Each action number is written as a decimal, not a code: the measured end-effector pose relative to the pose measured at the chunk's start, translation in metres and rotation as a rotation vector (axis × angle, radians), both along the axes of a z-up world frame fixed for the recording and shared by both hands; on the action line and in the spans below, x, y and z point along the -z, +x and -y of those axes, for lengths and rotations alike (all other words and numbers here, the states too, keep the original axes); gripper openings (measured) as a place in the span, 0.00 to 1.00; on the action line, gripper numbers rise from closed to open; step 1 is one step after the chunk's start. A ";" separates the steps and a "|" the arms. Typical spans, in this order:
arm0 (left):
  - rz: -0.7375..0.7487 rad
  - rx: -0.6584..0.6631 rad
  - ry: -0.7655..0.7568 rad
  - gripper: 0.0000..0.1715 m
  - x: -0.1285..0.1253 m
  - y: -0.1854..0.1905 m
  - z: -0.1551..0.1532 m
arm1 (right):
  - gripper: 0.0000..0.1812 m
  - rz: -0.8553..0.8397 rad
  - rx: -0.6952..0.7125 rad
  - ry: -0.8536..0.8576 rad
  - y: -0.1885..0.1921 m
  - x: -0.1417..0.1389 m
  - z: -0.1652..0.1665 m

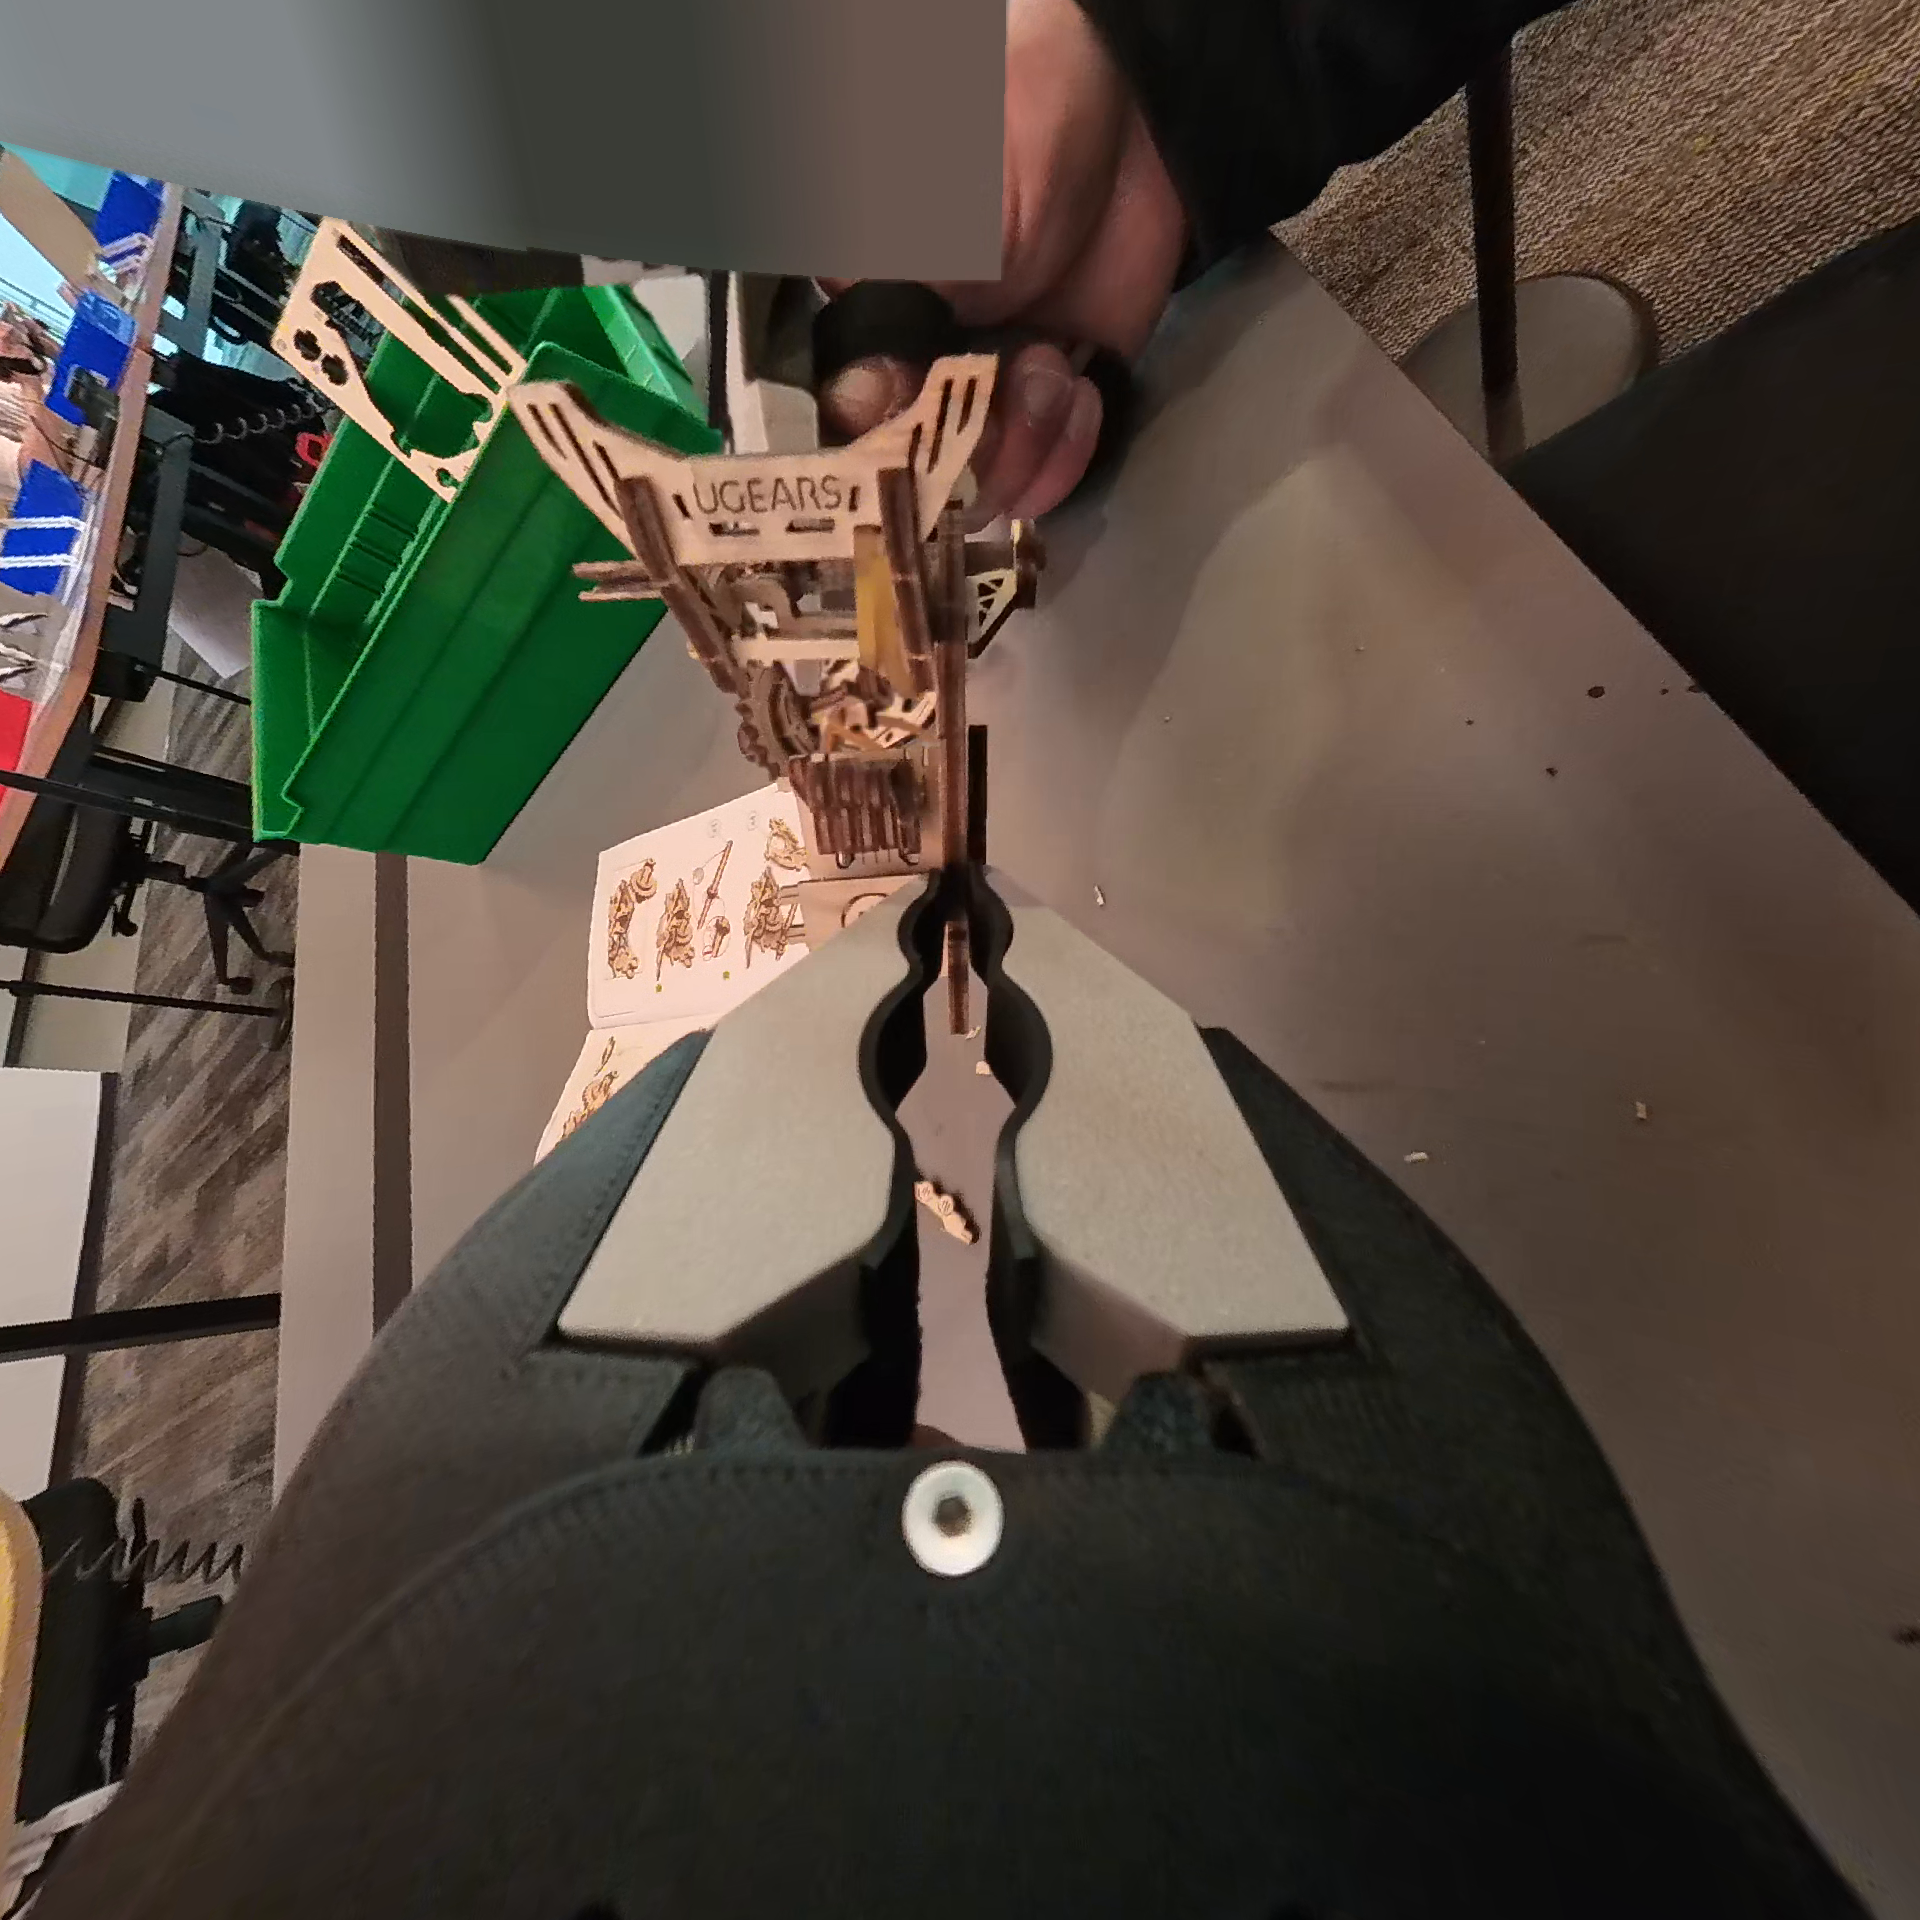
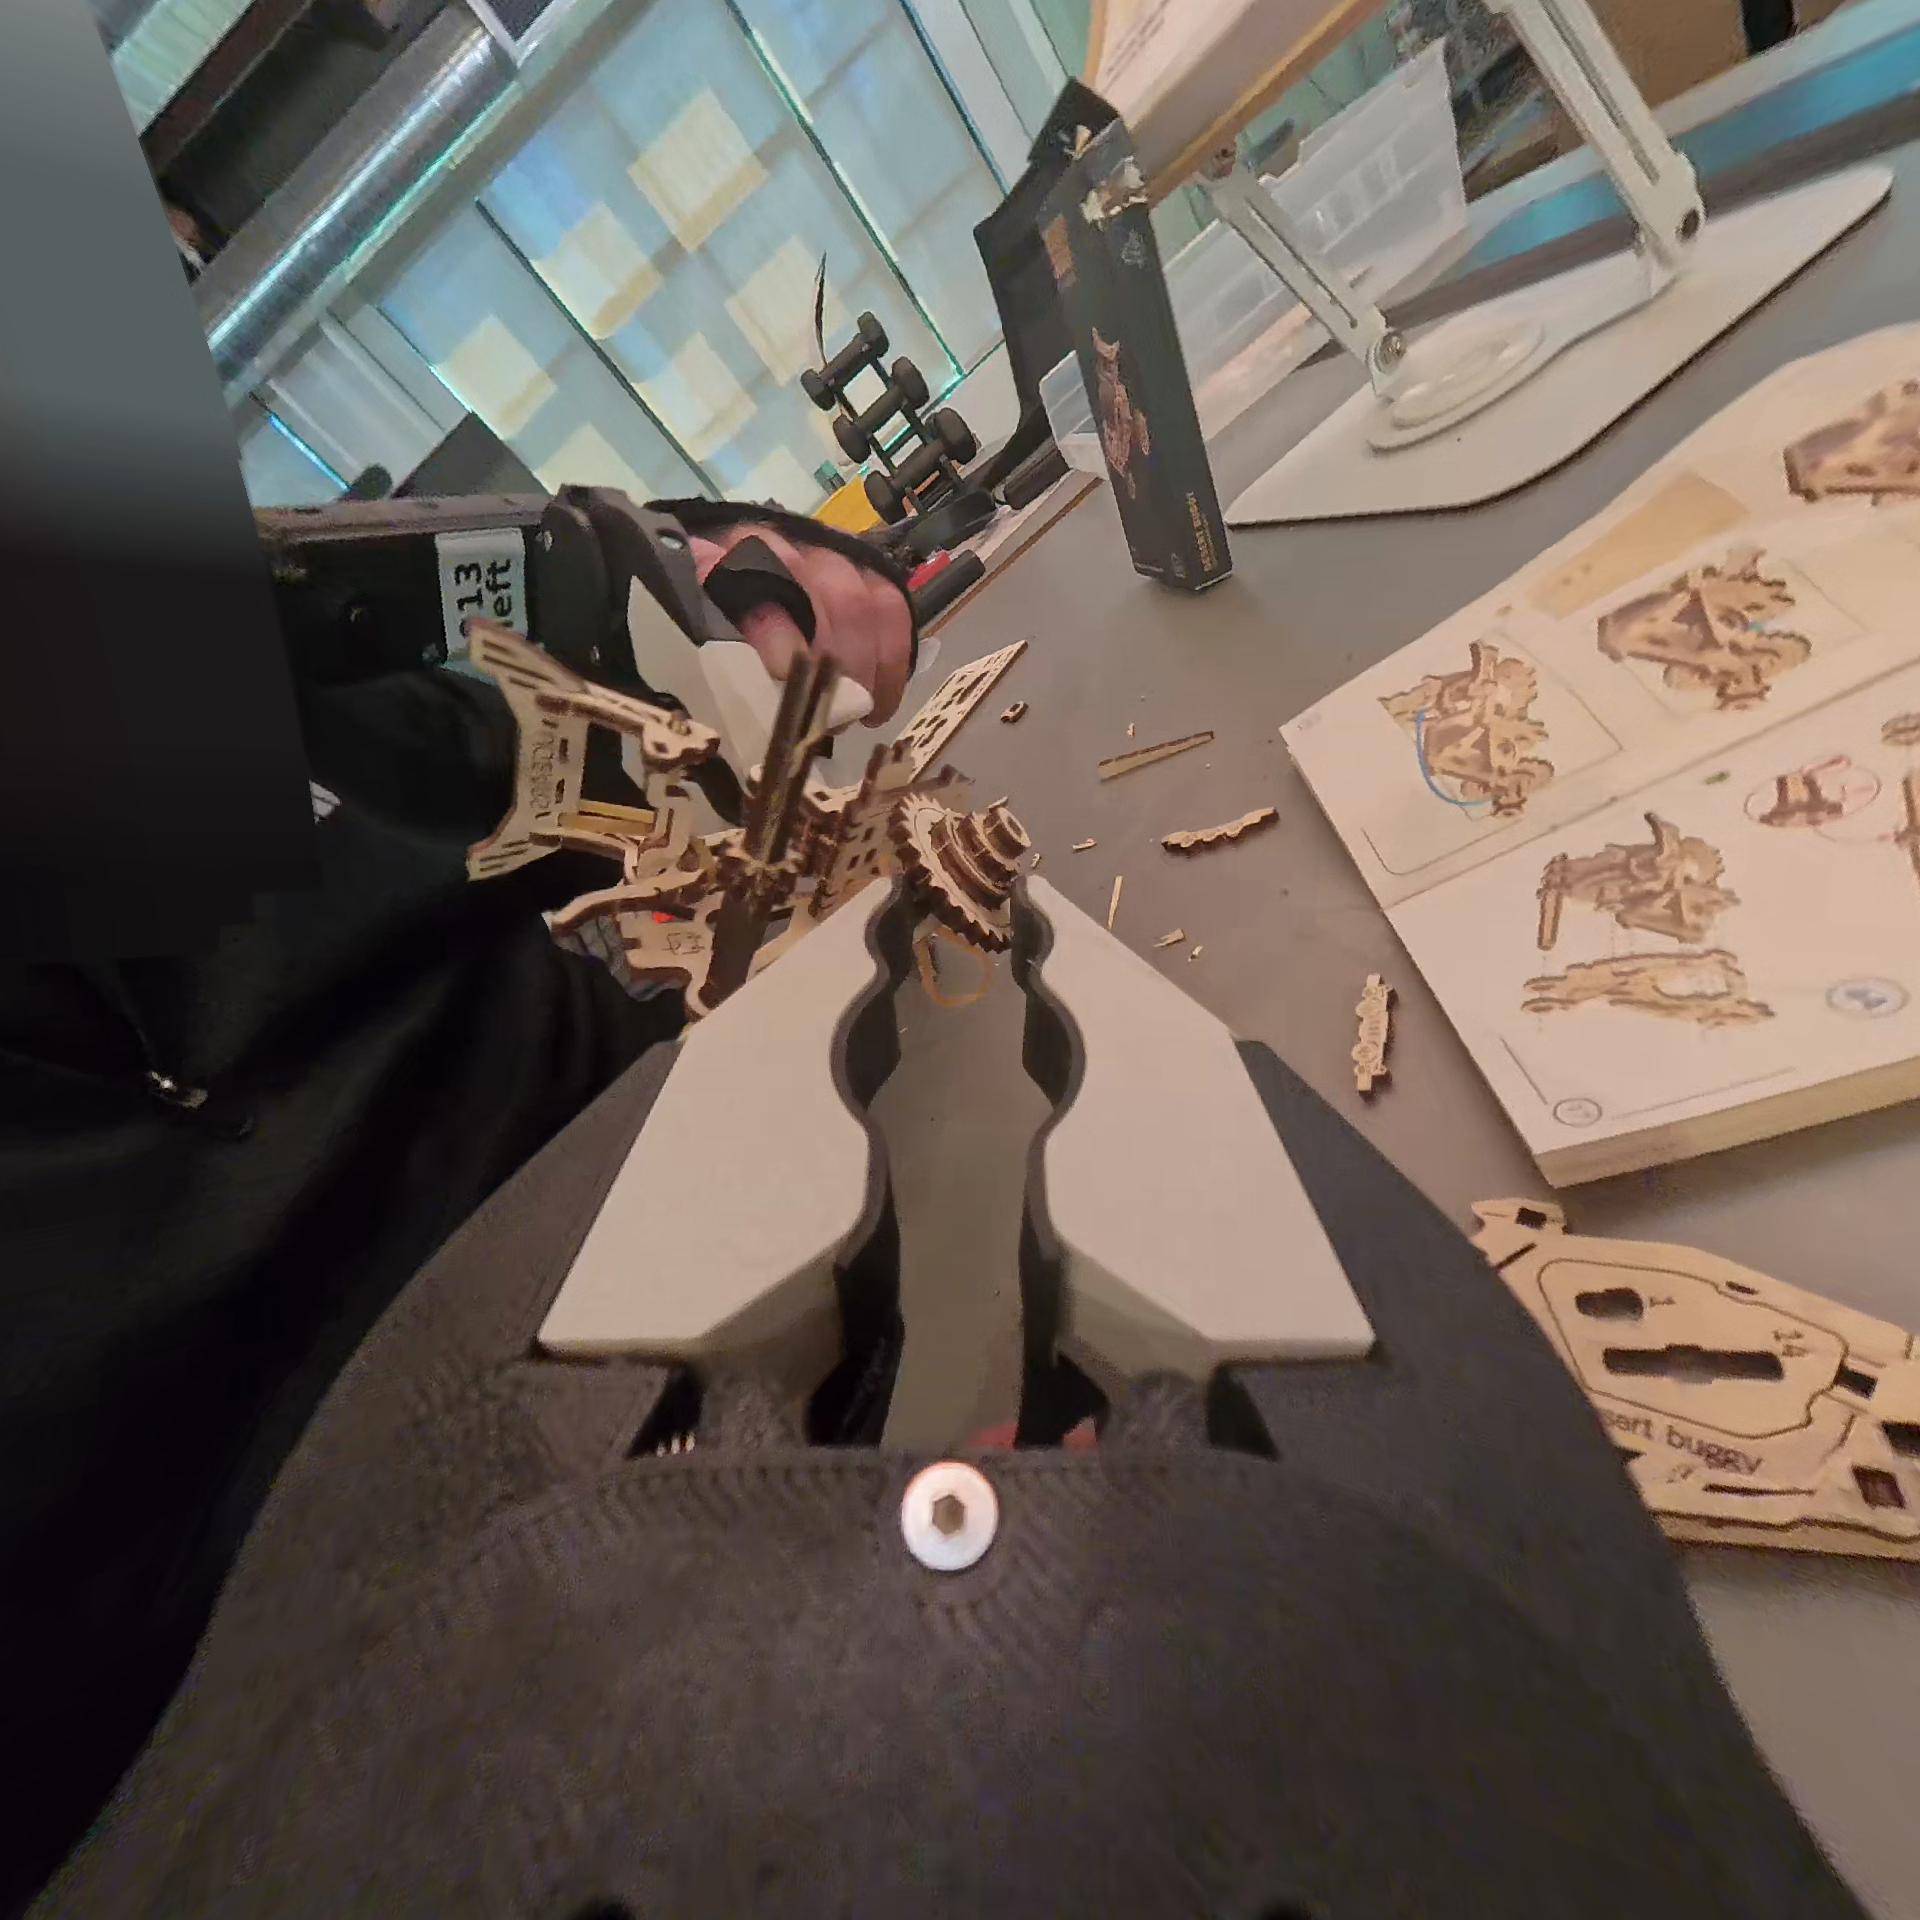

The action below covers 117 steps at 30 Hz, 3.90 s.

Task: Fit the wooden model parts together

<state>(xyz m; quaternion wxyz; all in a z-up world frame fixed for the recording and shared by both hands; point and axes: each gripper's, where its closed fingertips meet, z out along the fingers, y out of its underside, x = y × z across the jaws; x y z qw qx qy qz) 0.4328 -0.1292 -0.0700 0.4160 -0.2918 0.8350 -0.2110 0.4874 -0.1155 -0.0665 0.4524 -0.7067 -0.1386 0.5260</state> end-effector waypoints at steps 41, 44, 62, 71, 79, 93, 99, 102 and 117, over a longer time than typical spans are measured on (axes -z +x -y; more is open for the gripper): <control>-0.185 0.010 0.160 0.01 0.041 -0.030 0.001 | 0.08 -0.199 0.244 -0.118 0.038 -0.003 -0.009; -0.270 0.058 0.167 0.01 0.049 -0.039 -0.002 | 0.08 -0.203 0.254 -0.116 0.040 -0.003 -0.009; -0.590 0.357 0.126 0.01 0.075 -0.054 0.009 | 0.08 -0.179 0.254 -0.109 0.037 -0.001 -0.007; -0.531 0.170 0.047 0.20 0.074 -0.059 -0.010 | 0.08 -0.182 0.258 -0.099 0.038 -0.002 -0.007; -0.301 -0.185 -0.347 0.52 0.041 -0.052 0.007 | 0.08 -0.173 0.259 -0.095 0.038 -0.001 -0.007; -0.243 -0.764 -0.724 0.75 0.075 -0.038 0.030 | 0.08 -0.165 0.263 -0.060 0.037 -0.004 -0.004; -0.250 -0.794 -0.730 0.68 0.079 -0.035 0.030 | 0.08 -0.155 0.265 -0.046 0.036 -0.005 -0.004; -0.234 -0.804 -0.738 0.65 0.079 -0.032 0.028 | 0.08 -0.154 0.265 -0.040 0.036 -0.006 -0.003; -0.231 -0.816 -0.751 0.66 0.080 -0.023 0.030 | 0.08 -0.162 0.267 -0.020 0.037 -0.008 -0.001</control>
